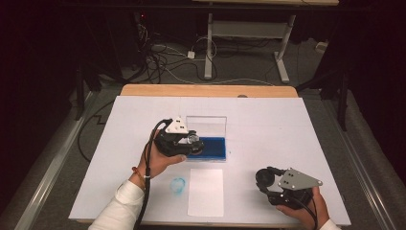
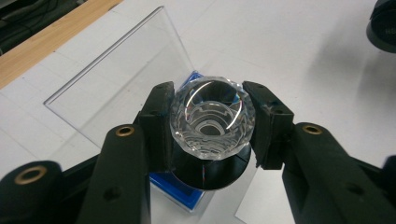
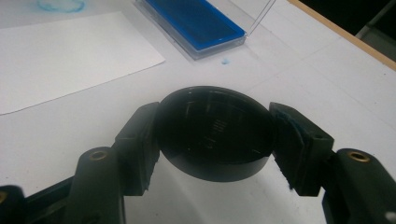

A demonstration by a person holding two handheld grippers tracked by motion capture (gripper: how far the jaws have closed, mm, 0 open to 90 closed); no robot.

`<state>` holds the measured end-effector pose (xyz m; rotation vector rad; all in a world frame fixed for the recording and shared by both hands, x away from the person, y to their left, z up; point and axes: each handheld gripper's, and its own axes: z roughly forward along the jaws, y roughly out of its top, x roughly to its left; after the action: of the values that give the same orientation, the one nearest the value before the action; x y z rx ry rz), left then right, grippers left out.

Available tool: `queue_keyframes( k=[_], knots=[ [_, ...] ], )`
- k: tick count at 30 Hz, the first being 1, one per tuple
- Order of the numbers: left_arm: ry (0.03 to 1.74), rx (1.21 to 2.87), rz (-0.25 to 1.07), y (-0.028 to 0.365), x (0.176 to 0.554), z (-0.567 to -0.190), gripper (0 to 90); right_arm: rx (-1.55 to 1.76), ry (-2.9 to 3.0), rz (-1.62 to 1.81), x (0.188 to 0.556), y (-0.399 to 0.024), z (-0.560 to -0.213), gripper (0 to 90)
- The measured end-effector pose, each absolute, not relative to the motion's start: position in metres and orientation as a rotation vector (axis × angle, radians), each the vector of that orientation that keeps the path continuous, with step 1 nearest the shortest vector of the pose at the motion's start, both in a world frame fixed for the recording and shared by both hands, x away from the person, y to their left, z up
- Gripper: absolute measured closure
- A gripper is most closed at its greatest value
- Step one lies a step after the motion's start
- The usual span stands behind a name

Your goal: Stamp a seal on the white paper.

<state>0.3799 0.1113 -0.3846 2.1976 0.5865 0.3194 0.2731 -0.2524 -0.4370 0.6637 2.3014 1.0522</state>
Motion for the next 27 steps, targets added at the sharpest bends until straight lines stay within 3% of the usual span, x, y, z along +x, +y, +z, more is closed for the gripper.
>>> queue_keyframes(
  k=[27],
  knots=[
    [0.374,2.246,0.257,0.094,0.34,-0.374,54.9,0.641,2.308,1.06,0.269,-0.251,-0.435,37.7]
  ],
)
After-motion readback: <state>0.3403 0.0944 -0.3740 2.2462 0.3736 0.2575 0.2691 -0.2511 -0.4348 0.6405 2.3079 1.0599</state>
